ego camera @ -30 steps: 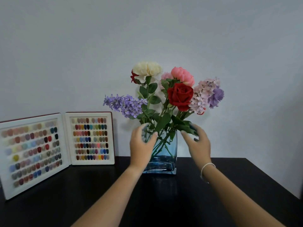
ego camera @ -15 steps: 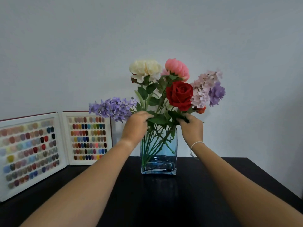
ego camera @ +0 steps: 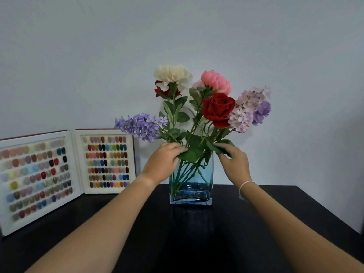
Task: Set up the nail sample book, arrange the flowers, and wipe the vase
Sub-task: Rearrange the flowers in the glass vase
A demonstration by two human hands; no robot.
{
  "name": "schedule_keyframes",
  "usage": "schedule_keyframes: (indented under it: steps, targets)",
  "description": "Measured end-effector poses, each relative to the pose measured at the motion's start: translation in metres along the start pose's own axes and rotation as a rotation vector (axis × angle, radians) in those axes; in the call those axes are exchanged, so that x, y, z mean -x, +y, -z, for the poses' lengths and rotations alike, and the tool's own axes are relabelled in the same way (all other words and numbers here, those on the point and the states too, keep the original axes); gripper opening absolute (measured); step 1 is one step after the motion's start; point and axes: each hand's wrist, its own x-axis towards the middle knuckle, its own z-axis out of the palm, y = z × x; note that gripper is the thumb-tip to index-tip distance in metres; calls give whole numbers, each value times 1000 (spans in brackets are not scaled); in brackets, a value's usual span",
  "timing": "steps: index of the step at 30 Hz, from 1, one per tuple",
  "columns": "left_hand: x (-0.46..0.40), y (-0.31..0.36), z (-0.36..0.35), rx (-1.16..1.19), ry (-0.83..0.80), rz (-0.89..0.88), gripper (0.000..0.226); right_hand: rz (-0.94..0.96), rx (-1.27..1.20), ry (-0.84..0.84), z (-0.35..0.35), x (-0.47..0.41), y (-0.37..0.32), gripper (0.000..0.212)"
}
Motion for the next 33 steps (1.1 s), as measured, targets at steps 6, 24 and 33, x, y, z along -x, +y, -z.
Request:
schedule_keyframes:
  steps: [6,24,33]
  targets:
    - [5,12,1,83,11,3,47,-68,-23,91,12,9,17,37]
    - [-20,6,7,29,123,20,43,38,209,135,4,1,15,20]
    - [-1,-2,-1,85,82,19,44,10,45,46,6,16,27,19]
